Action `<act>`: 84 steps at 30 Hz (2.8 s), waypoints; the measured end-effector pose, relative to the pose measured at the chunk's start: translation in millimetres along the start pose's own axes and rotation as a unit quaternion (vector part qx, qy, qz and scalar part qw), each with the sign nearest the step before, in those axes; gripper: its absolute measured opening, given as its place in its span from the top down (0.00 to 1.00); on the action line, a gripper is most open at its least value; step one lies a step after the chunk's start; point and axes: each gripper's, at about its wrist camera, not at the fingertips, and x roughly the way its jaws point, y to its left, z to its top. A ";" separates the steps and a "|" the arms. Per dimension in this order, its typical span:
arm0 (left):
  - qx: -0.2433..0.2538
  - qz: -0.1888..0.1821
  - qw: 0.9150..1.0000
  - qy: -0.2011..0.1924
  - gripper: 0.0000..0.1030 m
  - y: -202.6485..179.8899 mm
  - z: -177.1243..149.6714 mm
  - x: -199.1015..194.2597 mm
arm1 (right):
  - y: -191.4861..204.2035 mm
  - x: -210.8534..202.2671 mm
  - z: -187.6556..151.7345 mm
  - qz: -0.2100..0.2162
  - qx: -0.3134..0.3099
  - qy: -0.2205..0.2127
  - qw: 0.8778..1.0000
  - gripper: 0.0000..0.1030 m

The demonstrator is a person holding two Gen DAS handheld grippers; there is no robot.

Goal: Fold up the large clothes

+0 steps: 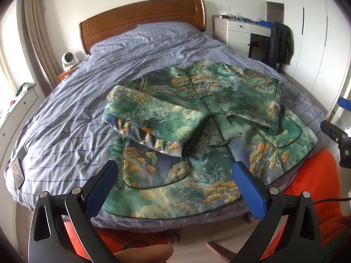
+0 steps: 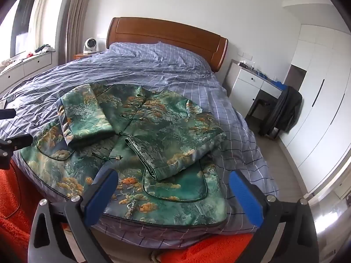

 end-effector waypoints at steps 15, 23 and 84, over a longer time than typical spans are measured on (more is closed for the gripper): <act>-0.006 -0.025 1.000 0.007 0.00 -5.7 4.0 2.5 | 0.9 0.8 1.0 0.015 0.004 0.006 1.000 0.00; -0.009 -0.016 1.000 0.010 0.00 -1.6 3.6 2.5 | 0.1 -1.2 0.5 0.016 0.006 0.003 1.000 0.00; -0.002 0.013 1.000 0.007 0.00 1.7 5.2 4.2 | 4.1 7.2 -2.3 0.022 0.009 0.014 1.000 0.00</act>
